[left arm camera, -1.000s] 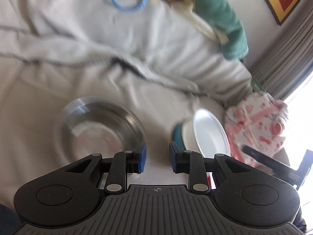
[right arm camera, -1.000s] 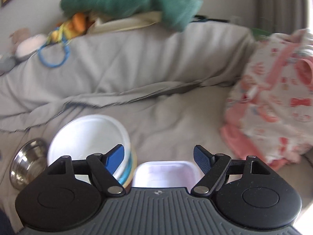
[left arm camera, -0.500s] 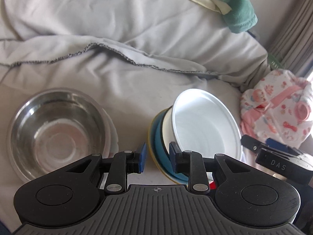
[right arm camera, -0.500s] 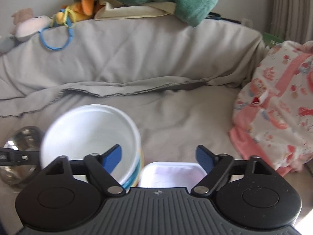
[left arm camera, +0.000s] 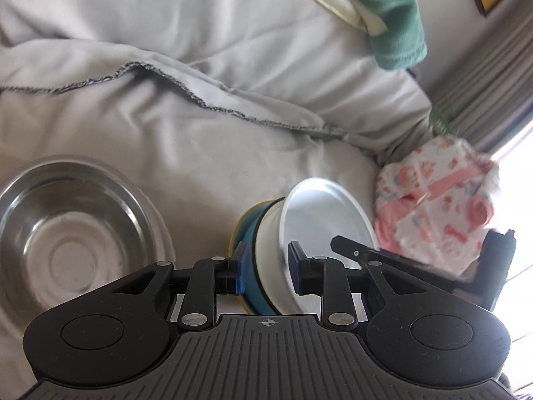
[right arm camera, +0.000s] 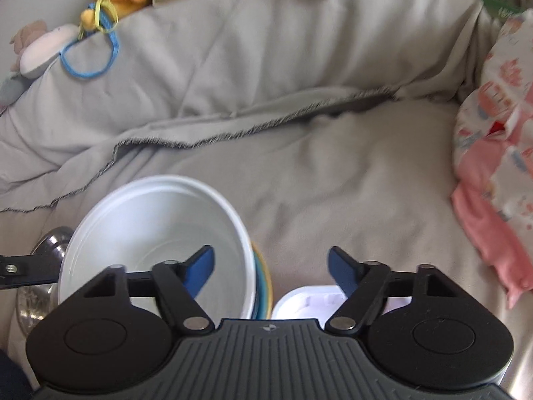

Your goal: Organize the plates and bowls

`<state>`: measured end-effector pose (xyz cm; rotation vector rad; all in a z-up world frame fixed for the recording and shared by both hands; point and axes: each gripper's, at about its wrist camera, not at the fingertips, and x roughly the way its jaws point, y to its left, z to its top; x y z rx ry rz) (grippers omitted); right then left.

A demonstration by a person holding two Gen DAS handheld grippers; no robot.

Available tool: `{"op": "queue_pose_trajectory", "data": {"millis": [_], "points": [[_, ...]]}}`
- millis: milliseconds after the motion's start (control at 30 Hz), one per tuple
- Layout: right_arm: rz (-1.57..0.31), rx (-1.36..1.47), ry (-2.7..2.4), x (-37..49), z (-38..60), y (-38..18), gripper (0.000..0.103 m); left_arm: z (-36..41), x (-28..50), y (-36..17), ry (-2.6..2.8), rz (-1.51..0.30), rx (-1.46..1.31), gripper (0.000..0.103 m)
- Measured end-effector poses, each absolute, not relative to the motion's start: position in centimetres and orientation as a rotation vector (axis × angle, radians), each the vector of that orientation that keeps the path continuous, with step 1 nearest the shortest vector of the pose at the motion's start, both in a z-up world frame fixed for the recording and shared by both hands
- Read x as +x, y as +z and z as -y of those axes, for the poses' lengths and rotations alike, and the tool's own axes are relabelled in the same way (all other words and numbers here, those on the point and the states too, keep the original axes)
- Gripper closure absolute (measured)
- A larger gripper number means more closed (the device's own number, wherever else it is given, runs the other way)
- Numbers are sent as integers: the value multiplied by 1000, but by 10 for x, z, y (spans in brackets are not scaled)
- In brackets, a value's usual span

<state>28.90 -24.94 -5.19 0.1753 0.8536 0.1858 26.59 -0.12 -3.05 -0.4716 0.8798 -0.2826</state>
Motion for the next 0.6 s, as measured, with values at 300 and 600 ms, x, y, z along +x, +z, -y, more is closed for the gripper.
{"op": "queue_pose_trajectory", "data": {"millis": [300,600], "points": [[-787,163,175,283,247,-44,38,-12,258,-35,-260,-900,-438,57],[-710,294,393,219,215,23,38,-122,224,-36,-3,-842,-457,57]]}}
